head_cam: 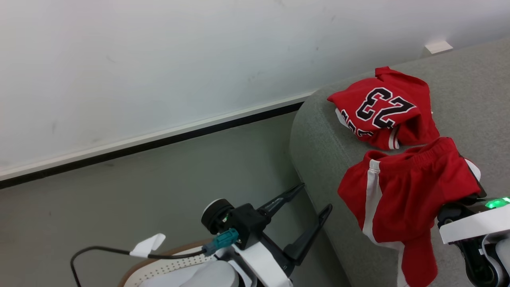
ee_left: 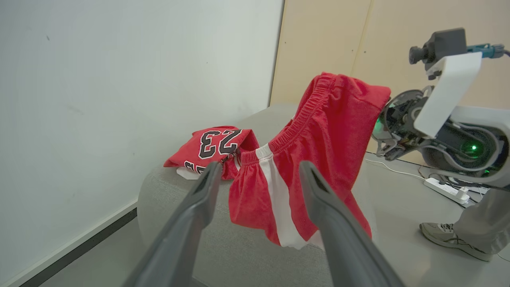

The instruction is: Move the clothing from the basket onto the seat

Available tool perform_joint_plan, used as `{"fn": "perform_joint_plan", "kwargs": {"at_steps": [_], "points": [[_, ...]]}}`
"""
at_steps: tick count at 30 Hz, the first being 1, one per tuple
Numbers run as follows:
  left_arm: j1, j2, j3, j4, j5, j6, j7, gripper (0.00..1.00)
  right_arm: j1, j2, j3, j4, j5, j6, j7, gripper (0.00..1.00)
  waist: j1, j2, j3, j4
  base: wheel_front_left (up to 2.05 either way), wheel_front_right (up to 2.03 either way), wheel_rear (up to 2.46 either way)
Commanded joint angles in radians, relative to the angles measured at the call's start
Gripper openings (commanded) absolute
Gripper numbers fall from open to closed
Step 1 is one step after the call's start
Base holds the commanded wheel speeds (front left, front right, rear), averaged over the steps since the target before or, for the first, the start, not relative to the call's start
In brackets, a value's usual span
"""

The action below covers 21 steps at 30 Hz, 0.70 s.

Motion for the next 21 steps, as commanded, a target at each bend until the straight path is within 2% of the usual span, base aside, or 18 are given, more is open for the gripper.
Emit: {"fn": "perform_joint_plan", "kwargs": {"at_steps": [1,6,11,15,20,21], "points": [[-0.014,0.003,0.001,0.007,0.014,-0.002,-0.009,1.0,0.003,0.002,-0.01,-0.012,-0.013,-0.002,0.004,0.0,-0.0001,-0.0001,0.02,-0.029,0.0,0.0,0.0],[-0.026,-0.001,-0.005,0.023,0.021,-0.003,-0.013,1.0,-0.029,-0.01,-0.045,-0.029,-0.042,-0.002,0.022,0.0,-0.0001,-0.0001,0.037,-0.035,0.0,0.0,0.0],[-0.037,-0.008,-0.007,0.028,0.014,-0.006,-0.016,1.0,-0.08,-0.041,-0.104,-0.036,-0.102,-0.002,0.049,0.0,-0.0001,-0.0001,0.077,-0.012,0.0,0.0,0.0],[-0.059,-0.006,-0.009,0.021,0.01,-0.012,-0.013,1.0,-0.137,-0.085,-0.172,-0.037,-0.141,-0.002,0.081,0.0,-0.0001,-0.0001,0.124,0.014,0.0,0.0,0.0],[-0.086,0.018,-0.009,0.005,0.023,-0.01,0.015,1.0,-0.241,-0.188,-0.262,-0.011,-0.163,-0.002,0.147,0.0,-0.0001,-0.0001,0.206,0.039,0.0,0.0,0.0],[-0.086,0.018,-0.009,0.005,0.023,-0.01,0.015,1.0,-0.241,-0.188,-0.262,-0.011,-0.163,-0.002,0.147,0.0,-0.0001,-0.0001,0.206,0.039,0.0,0.0,0.0]]}}
